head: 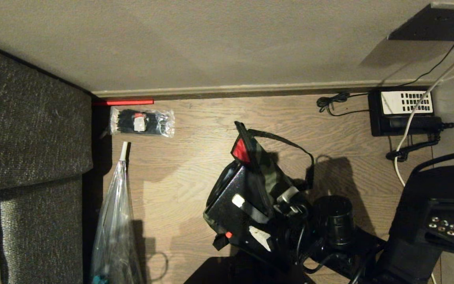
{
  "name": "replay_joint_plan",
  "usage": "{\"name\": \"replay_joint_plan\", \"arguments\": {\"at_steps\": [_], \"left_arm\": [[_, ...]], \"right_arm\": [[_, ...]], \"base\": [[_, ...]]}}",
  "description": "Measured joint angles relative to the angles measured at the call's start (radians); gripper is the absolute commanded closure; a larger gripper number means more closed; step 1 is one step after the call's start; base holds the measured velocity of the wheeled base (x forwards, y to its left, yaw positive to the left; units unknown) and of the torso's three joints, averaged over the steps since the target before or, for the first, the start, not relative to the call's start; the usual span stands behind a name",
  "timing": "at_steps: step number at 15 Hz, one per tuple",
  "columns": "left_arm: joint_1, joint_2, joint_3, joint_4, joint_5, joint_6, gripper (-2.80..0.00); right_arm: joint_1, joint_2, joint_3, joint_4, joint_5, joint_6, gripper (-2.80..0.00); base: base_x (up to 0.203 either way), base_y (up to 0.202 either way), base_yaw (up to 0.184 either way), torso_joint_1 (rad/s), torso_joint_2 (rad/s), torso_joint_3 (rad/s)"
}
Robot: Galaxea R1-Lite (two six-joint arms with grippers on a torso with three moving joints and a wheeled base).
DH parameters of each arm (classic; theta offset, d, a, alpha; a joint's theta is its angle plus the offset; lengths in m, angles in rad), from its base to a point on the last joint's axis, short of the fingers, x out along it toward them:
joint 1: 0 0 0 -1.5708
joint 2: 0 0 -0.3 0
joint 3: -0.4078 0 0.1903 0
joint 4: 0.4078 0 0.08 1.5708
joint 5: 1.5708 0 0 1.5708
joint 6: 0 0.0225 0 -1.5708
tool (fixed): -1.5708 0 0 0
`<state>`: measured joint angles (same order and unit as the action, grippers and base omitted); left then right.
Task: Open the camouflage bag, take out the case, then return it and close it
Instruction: Close the top of the storage box
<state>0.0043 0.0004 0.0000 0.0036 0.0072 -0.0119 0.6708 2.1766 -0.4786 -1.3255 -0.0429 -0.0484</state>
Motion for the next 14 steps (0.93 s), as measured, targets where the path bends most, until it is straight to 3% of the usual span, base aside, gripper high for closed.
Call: {"name": "replay_joint_plan", "arguments": {"at_steps": [2, 10, 11, 14], "left_arm": [[0.000, 0.000, 0.000, 0.000, 0.000, 0.000, 0.00], [0.000, 0.000, 0.000, 0.000, 0.000, 0.000, 0.00], [0.000, 0.000, 0.000, 0.000, 0.000, 0.000, 0.00], [0.000, 0.000, 0.000, -0.001, 0.000, 0.000, 0.00]], "right_arm": [[0.018, 0.010, -0.002, -0.009, -0.055, 0.005, -2.80], [0.022, -0.214, 0.143, 0.124, -0.066, 0.029, -2.80], [0.022, -0.263, 0.157, 0.160, -0.069, 0.053, 0.00], [0.017, -0.438, 0.174, 0.301, -0.085, 0.124, 0.00]], "base": [[0.000, 0.000, 0.000, 0.000, 0.00, 0.000], [0.000, 0.000, 0.000, 0.000, 0.00, 0.000], [0.000, 0.000, 0.000, 0.000, 0.00, 0.000], [0.000, 0.000, 0.000, 0.000, 0.00, 0.000]]}}
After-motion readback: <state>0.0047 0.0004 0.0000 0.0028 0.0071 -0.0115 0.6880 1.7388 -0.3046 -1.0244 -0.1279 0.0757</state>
